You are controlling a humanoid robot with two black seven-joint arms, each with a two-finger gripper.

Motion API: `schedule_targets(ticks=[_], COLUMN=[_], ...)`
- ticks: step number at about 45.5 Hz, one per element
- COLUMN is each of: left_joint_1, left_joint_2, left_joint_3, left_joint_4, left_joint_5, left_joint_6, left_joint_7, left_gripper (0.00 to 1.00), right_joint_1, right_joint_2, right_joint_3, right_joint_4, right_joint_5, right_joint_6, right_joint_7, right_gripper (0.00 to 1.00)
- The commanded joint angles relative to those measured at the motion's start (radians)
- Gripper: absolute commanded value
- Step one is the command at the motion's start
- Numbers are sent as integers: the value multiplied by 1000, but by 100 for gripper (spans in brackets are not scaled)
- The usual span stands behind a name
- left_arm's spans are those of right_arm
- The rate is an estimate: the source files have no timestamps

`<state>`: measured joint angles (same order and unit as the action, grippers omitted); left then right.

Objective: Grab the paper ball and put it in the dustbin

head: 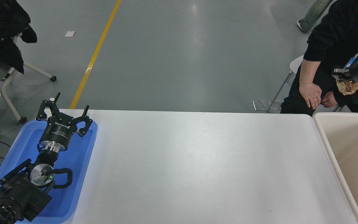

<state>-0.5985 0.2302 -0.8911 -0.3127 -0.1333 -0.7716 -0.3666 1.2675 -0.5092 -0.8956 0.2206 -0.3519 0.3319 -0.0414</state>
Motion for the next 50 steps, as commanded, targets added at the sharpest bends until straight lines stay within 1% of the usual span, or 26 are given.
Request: schedule_targets(ticks=[1,6,14,23,35,43,50], left_joint_1=[-1,0,0,0,-1,0,0], left_joint_2=[0,0,0,0,0,0,0], left_joint_3=[0,0,0,0,0,0,0], left_joint_4=[0,0,0,0,0,0,0], left_joint_5=[0,0,0,0,0,0,0], left_joint_6=[0,0,0,0,0,0,0], left_joint_7=[0,0,0,0,0,0,0], left_gripper=[100,100,100,100,100,100,100], right_joint_1=[-232,-327,-473,-606,-695,-721,-720], right_joint_2=[1,1,24,66,132,166,166], right_joint_3=[109,187,294,350,357,359,359], right_joint_4=[-126,-135,-207,-247,-247,-247,-247], right_joint_5=[10,10,10,37,103,111,111], right_joint_6=[-201,-286,-352,-389,-435,-455,-455], right_joint_7=[-9,-28,-28,-26,-26,-26,-26], right_gripper=[0,0,0,0,0,0,0])
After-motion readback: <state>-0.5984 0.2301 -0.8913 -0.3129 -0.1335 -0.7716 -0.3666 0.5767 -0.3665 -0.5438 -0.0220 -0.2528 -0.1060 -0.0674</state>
